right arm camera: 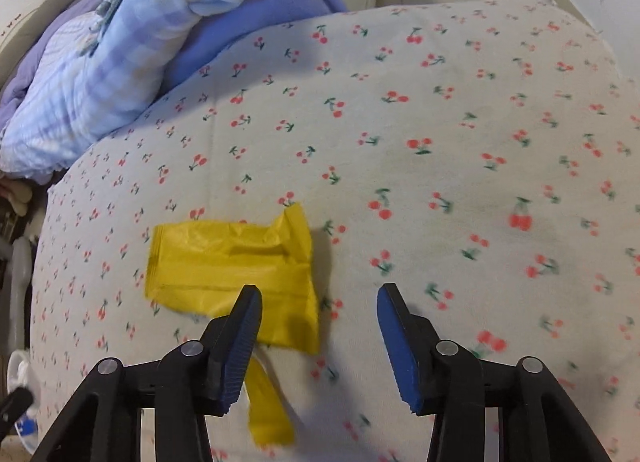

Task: Collect trash
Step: 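Grasp the white tissue with left gripper while right gripper grasps yellow snack wrapper, then drop the tissue into the bin with left gripper while right gripper drops the wrapper in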

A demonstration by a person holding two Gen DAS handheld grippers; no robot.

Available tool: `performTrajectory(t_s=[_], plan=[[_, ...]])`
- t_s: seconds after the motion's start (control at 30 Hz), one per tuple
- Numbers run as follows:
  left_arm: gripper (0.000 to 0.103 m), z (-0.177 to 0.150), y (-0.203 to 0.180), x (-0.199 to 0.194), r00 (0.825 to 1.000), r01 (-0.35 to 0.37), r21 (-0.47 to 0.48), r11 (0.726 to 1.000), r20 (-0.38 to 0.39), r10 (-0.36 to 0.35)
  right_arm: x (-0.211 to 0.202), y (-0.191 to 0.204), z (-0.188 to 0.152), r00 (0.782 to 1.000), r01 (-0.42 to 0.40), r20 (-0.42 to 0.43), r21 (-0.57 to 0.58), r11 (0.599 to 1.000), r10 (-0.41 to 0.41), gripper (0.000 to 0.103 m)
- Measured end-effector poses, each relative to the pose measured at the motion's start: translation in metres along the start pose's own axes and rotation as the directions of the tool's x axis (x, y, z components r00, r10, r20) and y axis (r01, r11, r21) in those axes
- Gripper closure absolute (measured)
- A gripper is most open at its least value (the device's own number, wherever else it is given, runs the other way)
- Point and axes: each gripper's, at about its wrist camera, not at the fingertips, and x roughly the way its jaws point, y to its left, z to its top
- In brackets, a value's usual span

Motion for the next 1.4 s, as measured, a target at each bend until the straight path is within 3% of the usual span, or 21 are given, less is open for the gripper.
performTrajectory(t_s=[0.2,0.43,0.47,0.57,0.73,1.03,1.4], plan=[[0.082,-0.003,0.021,-0.006,1.000,-0.025,-0.025,0.999,0.000,0.025,0.027,0.024,-0.001,0.999,0.043,0.009,-0.083,0.996,-0.043,0.053],[0.082,-0.007,0.032,-0.011,0.999,-0.037,-0.027,0.999,-0.003,0.037,0.030,0.050,-0.020,0.980,0.198,0.080,-0.293,0.935,-0.183,0.076],[0.082,-0.008,0.033,-0.013,0.999,-0.036,-0.026,0.999,-0.001,0.036,0.028,0.050,-0.022,0.982,0.190,0.071,-0.297,0.936,-0.177,0.086],[0.082,-0.010,0.036,-0.020,0.999,-0.034,-0.024,0.999,0.007,0.034,0.020,0.046,-0.026,0.990,0.140,0.028,-0.284,0.949,-0.138,0.090],[0.082,-0.013,0.050,-0.038,0.999,-0.030,-0.038,0.999,0.032,0.032,-0.007,0.041,-0.035,0.999,0.052,0.016,-0.223,0.973,-0.050,0.091],[0.082,-0.013,0.091,-0.070,0.996,-0.034,-0.106,0.994,0.079,0.042,-0.054,0.053,-0.049,0.998,-0.059,0.027,-0.167,0.984,0.064,0.091],[0.082,-0.020,0.178,-0.092,0.985,-0.120,-0.236,0.964,0.097,0.146,-0.069,0.123,-0.069,0.990,-0.138,0.001,-0.281,0.950,0.144,0.091]])
